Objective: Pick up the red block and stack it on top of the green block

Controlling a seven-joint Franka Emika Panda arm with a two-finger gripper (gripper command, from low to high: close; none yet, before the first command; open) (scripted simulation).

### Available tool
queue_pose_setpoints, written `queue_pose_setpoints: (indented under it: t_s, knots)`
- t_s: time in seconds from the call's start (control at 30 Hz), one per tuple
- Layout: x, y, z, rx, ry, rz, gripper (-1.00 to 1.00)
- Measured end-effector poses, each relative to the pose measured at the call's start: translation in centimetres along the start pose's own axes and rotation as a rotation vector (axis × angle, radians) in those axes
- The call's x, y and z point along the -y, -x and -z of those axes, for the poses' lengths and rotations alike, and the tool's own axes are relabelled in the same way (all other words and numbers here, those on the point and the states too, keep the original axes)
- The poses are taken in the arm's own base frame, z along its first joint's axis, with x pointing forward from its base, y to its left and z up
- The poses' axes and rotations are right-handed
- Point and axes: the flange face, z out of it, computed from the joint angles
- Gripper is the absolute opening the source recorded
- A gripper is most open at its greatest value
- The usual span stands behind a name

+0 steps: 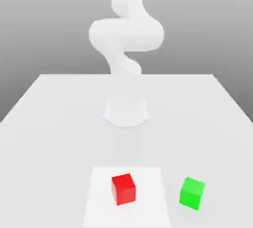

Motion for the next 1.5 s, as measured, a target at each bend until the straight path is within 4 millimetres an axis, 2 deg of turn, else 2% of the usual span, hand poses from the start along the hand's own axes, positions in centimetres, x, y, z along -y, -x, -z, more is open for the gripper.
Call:
queue_pose_setpoints:
  t_s: [0.1, 0.23, 0.43, 0.57, 0.7, 0.87, 0.9, 1.13, 1.33, 1.37, 1.5]
  knots:
    - [-1.3, 0.9, -7.3, 0.087, 0.063, 0.039, 0.00]
    - [-3.9, 3.4, -15.9, 0.196, 0.142, 0.089, 0.00]
    - [-9.4, 9.0, -26.6, 0.358, 0.262, 0.166, 0.00]
    - [-14.2, 13.7, -32.0, 0.464, 0.343, 0.220, 0.00]
    - [-19.2, 18.4, -35.9, 0.559, 0.418, 0.269, 0.00]
    - [-22.2, 21.3, -40.0, 0.574, 0.431, 0.280, 0.00]
    - [-22.6, 21.8, -40.7, 0.575, 0.430, 0.279, -1.00]
    - [-22.7, 21.9, -40.8, 0.576, 0.431, 0.279, -1.00]
    - [-19.8, 19.5, -36.6, 0.579, 0.428, 0.287, -1.00]
    - [-17.5, 20.7, -36.3, 0.595, 0.408, 0.349, -1.00]
    - [-7.8, 28.2, -34.3, 0.661, 0.313, 0.650, -1.00]
